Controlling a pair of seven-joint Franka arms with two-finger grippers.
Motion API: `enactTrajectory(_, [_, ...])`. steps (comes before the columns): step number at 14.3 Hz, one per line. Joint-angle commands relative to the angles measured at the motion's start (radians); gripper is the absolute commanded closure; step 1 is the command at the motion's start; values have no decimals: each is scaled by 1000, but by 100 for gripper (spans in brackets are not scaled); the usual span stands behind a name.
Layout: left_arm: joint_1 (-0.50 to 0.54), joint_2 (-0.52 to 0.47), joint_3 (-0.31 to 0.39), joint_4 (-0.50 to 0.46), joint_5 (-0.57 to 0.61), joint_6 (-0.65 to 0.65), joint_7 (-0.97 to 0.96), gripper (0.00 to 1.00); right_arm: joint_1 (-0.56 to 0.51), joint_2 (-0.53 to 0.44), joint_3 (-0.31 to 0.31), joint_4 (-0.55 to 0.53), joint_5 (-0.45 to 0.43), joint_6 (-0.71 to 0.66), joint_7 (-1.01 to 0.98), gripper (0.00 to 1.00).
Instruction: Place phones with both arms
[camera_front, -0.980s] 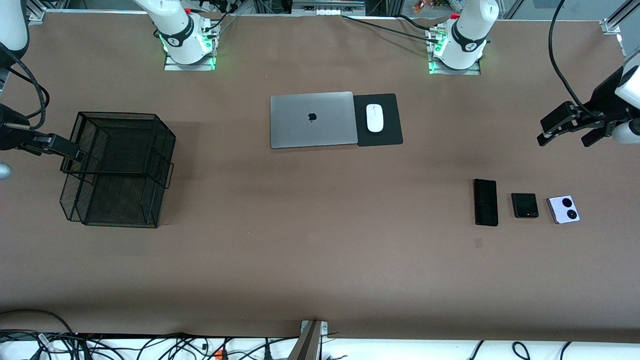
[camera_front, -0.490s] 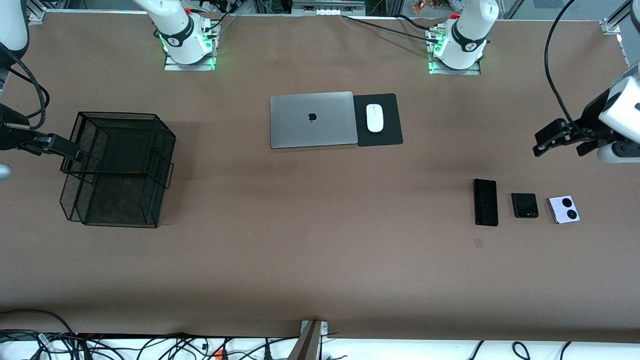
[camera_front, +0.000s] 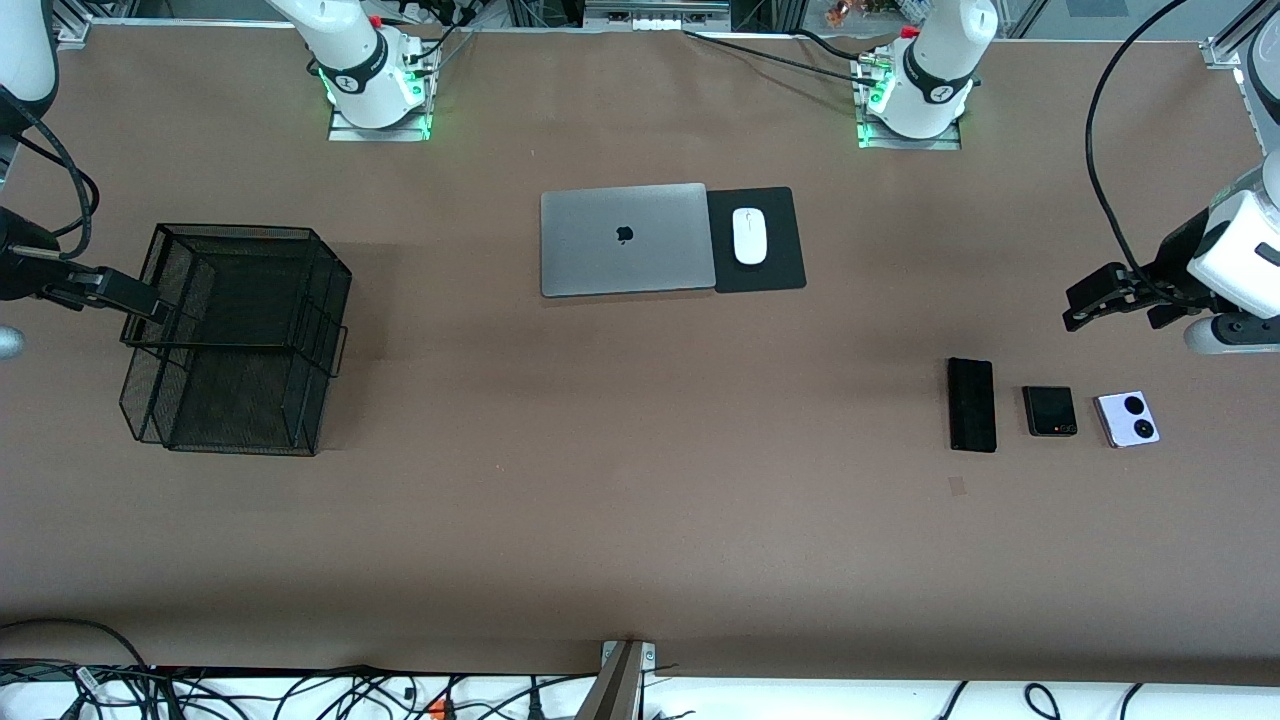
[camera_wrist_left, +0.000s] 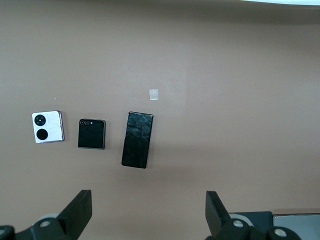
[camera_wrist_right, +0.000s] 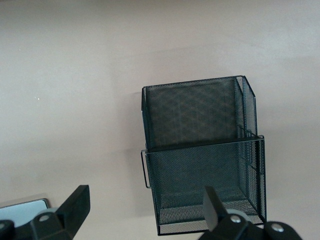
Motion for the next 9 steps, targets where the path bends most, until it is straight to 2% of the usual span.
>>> enactTrajectory(1, [2,2,-2,5,20,4,17,0,-2,-10,-2,0,20,-15,4,0])
enactTrajectory(5, [-7,26,-4,5,43,4,16,0,-2,-10,0,0,21,-15,11,0])
enactTrajectory(7, [-16,72,-13,5,130,4,17,0,-2,-8,0,-2,21,-15,12,0])
enactTrajectory(9, [-14,122,-13,7,138,15,52,0,-2,-10,0,-2,21,-15,12,0])
